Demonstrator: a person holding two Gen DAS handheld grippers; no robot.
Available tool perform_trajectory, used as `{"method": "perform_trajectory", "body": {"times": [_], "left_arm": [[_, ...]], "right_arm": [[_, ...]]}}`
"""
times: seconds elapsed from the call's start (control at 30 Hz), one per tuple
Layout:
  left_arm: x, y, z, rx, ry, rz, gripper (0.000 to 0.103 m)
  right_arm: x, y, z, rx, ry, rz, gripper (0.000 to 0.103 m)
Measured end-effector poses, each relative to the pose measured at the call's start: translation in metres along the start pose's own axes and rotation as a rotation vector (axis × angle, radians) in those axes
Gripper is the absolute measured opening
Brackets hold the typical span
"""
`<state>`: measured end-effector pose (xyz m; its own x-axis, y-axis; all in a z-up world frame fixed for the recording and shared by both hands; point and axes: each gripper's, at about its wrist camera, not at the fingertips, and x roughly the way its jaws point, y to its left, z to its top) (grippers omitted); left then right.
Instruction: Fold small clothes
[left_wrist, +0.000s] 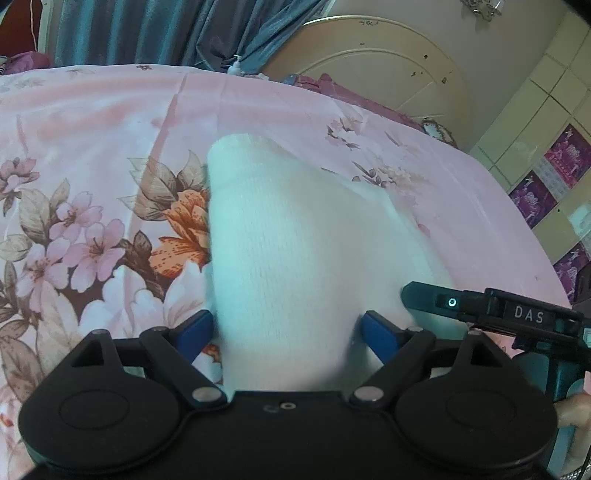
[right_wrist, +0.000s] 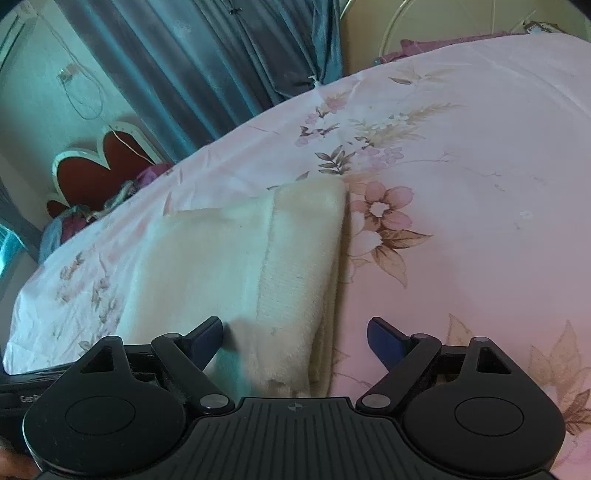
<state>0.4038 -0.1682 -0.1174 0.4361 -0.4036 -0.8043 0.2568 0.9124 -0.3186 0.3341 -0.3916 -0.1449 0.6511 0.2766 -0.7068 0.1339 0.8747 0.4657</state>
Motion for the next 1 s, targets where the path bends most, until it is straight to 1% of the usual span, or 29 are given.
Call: {"method": "perform_trajectory", "body": {"times": [0.03, 0.07, 0.1, 0.13, 0.2, 0.23, 0.27, 0.3, 0.33, 0.37, 0.4, 0.47, 0.63, 0.8, 1.0], "left_arm": [[0.001, 0.0, 0.0, 0.001, 0.0, -0.005, 0.087], [0.001, 0.0, 0.001, 0.002, 0.0, -0.012, 0.086], [0.002, 0.001, 0.001, -0.001, 0.0, -0.018, 0.085], [0.003, 0.002, 0.001, -0.008, -0.001, -0.028, 0.083], [0.003, 0.003, 0.002, -0.024, -0.004, -0.04, 0.074], [0.002, 0.004, 0.003, -0.041, -0.007, -0.046, 0.068], [0.001, 0.006, 0.003, -0.052, -0.008, -0.05, 0.062], [0.0, 0.007, 0.004, -0.057, -0.009, -0.052, 0.059], [-0.002, 0.007, 0.004, -0.055, -0.01, -0.052, 0.055], [-0.003, 0.005, 0.004, -0.045, -0.013, -0.049, 0.051], [-0.005, 0.003, 0.004, -0.032, -0.016, -0.044, 0.049], [-0.008, -0.003, 0.005, -0.008, -0.024, -0.033, 0.043], [-0.016, -0.015, 0.008, 0.047, -0.04, -0.021, 0.037], [-0.028, -0.019, 0.012, 0.057, -0.057, -0.03, 0.036], [-0.051, -0.022, 0.014, 0.09, -0.075, -0.02, 0.036]], "right_arm": [[0.001, 0.001, 0.0, 0.0, -0.001, 0.008, 0.085], [0.002, 0.003, -0.001, 0.001, 0.003, 0.017, 0.075], [0.004, 0.005, -0.001, 0.005, 0.013, 0.035, 0.062], [0.006, 0.008, -0.002, 0.006, 0.012, 0.035, 0.061], [0.009, 0.01, -0.002, -0.005, 0.006, 0.027, 0.061], [0.01, 0.011, -0.002, -0.006, 0.006, 0.026, 0.061], [0.01, 0.012, -0.001, -0.009, 0.009, 0.027, 0.058], [0.01, 0.013, -0.001, -0.006, 0.016, 0.037, 0.049], [0.009, 0.014, -0.001, -0.002, 0.02, 0.045, 0.043], [0.008, 0.016, -0.001, -0.005, 0.021, 0.045, 0.041], [0.007, 0.018, 0.0, -0.01, 0.021, 0.042, 0.039], [0.005, 0.021, 0.0, -0.014, 0.017, 0.039, 0.037], [-0.001, 0.026, 0.002, -0.011, -0.001, 0.04, 0.034], [-0.01, 0.033, 0.004, -0.006, -0.02, 0.055, 0.034], [-0.021, 0.056, 0.004, -0.011, -0.041, 0.084, 0.034]]}}
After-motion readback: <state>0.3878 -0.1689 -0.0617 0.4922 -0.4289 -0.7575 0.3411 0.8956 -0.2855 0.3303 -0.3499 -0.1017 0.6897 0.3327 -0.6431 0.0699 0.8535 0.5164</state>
